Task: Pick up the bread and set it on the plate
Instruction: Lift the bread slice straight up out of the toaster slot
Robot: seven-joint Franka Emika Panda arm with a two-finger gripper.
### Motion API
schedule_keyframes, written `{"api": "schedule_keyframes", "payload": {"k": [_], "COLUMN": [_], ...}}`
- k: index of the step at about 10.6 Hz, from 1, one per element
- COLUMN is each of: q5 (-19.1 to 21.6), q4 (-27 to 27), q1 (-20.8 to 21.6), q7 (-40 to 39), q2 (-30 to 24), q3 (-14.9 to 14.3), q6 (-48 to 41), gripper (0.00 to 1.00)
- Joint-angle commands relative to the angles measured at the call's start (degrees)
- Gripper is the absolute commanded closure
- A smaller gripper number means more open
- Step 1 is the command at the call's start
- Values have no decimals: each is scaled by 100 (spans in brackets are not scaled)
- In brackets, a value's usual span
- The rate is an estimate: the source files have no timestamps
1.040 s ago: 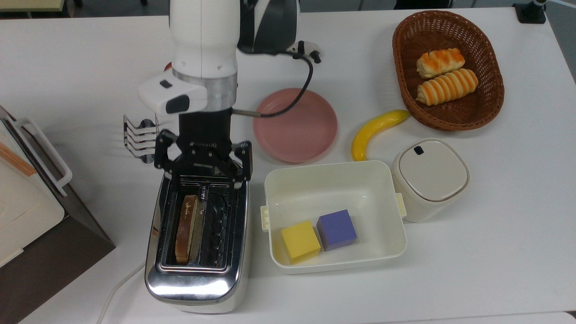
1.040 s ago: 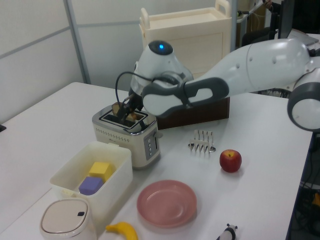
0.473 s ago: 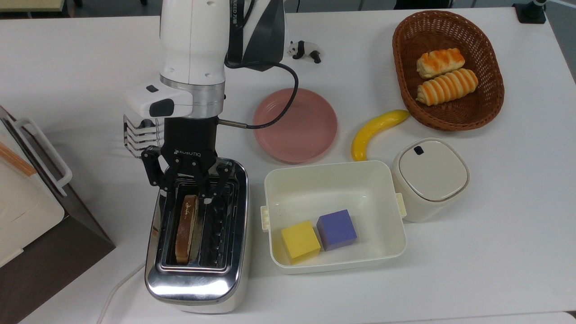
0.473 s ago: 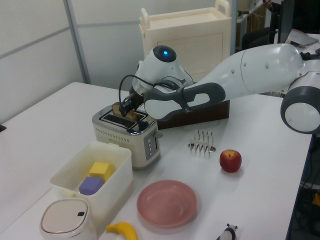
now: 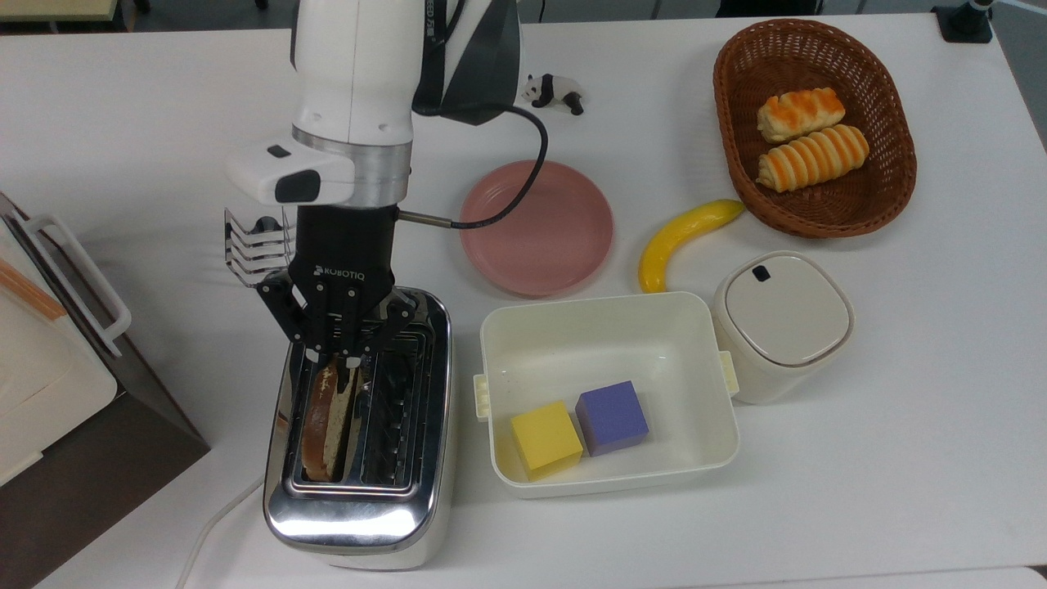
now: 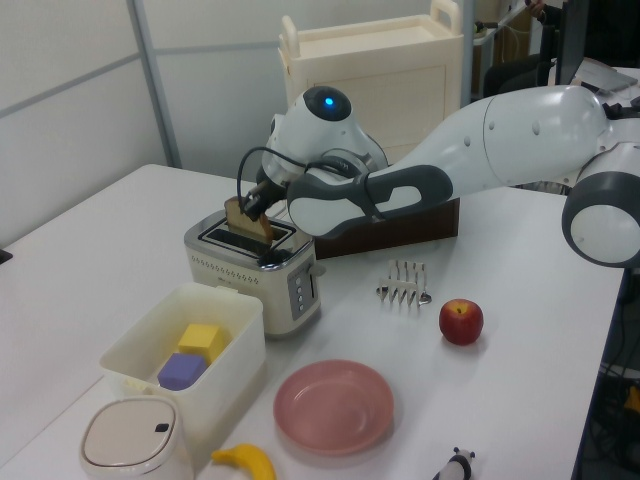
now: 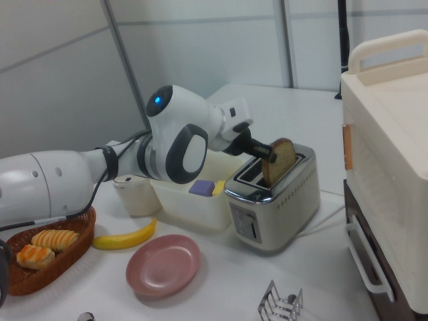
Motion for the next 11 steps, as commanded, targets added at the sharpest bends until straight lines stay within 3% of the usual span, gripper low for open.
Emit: {"api": "schedule_keyframes", "payload": {"k": [1, 4, 7, 9, 11], "q5": [-112, -86, -77, 19, 763], "q4": [-56, 84, -64, -293, -294], "q1": [64, 73, 187, 266, 240], "q7": [200, 541, 666, -172, -1306], "q2": [-557, -1006, -1419, -1674, -1981], "q3": [-66, -48, 4, 188, 277], "q6": [38, -24, -1126, -2627, -4130], "gripper": [100, 100, 100, 100, 100]}}
